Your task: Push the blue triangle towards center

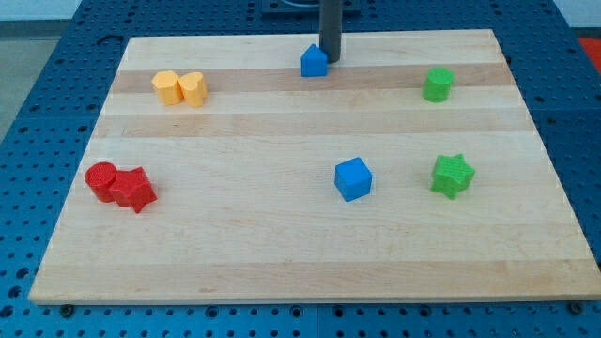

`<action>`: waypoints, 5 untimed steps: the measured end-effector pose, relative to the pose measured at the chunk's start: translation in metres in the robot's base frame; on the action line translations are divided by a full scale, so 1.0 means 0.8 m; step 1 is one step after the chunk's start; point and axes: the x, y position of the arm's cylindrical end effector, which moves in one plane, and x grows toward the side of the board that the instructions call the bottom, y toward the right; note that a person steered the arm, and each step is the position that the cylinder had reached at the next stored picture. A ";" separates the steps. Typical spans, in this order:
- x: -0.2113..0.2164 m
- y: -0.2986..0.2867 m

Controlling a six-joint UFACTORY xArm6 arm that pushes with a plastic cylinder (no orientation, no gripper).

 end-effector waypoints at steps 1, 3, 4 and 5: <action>0.050 0.000; -0.019 0.057; -0.039 0.055; -0.037 0.027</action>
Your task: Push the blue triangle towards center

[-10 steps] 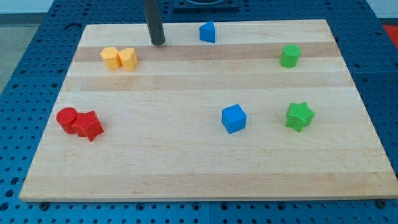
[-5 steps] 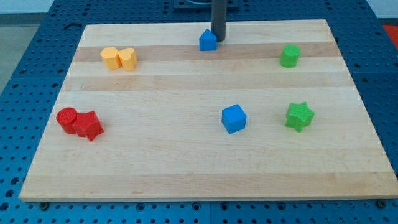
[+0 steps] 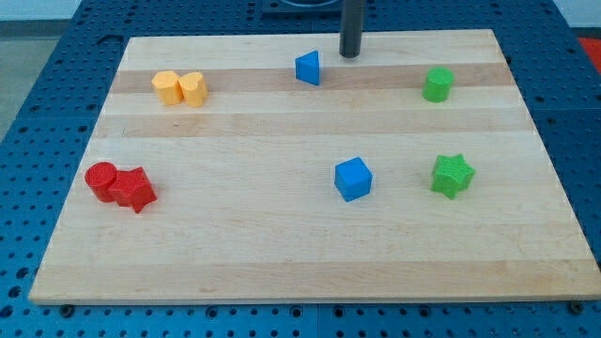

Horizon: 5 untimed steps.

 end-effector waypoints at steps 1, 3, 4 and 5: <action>0.034 -0.061; 0.115 -0.097; 0.120 -0.091; 0.131 -0.049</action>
